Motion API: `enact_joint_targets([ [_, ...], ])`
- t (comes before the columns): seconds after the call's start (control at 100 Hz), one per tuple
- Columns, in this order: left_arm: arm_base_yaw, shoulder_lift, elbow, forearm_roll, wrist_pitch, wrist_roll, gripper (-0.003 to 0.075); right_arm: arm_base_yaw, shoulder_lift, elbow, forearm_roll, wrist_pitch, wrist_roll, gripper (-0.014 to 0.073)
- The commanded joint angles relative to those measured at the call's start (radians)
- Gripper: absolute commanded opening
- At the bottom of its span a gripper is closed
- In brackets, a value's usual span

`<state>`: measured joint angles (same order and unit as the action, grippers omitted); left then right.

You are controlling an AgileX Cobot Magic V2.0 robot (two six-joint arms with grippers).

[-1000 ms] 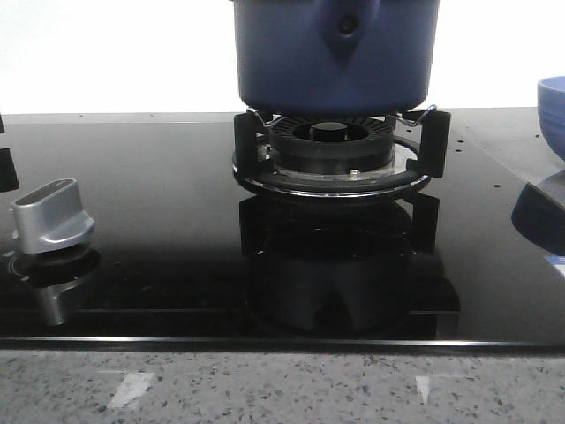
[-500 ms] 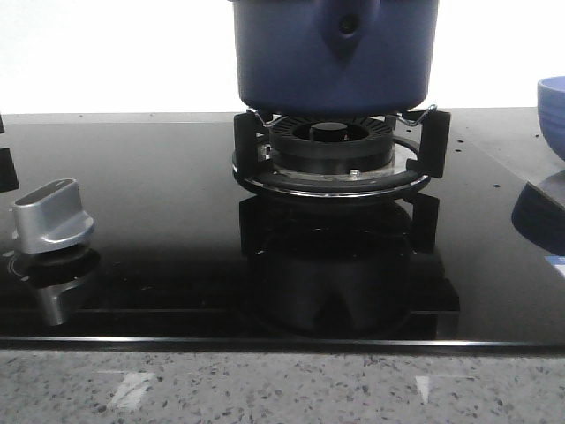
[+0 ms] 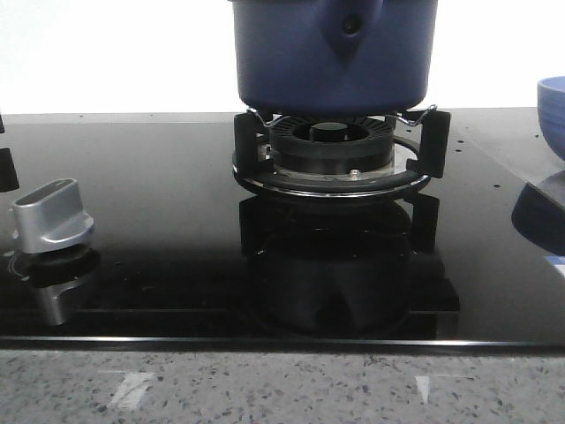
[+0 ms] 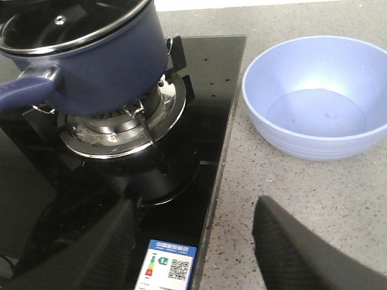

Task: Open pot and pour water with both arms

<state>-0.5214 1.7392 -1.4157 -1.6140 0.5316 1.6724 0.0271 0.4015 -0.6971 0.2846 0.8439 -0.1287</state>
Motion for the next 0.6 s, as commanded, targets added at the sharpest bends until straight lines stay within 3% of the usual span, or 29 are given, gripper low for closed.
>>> enact_joint_targets([
  [0.0, -0.004, -0.054, -0.031, -0.07, 0.005, -0.002, 0.0259, 0.004, 0.016, -0.034, -0.009, -0.074, -0.014, 0.0393],
  [0.29, 0.044, -0.147, -0.031, -0.07, 0.028, -0.002, 0.0263, 0.004, 0.069, -0.034, -0.094, -0.073, 0.056, 0.0393],
  [0.59, 0.215, -0.271, -0.031, -0.009, 0.108, -0.074, 0.0263, 0.004, 0.261, -0.073, -0.277, -0.084, 0.229, 0.0393],
])
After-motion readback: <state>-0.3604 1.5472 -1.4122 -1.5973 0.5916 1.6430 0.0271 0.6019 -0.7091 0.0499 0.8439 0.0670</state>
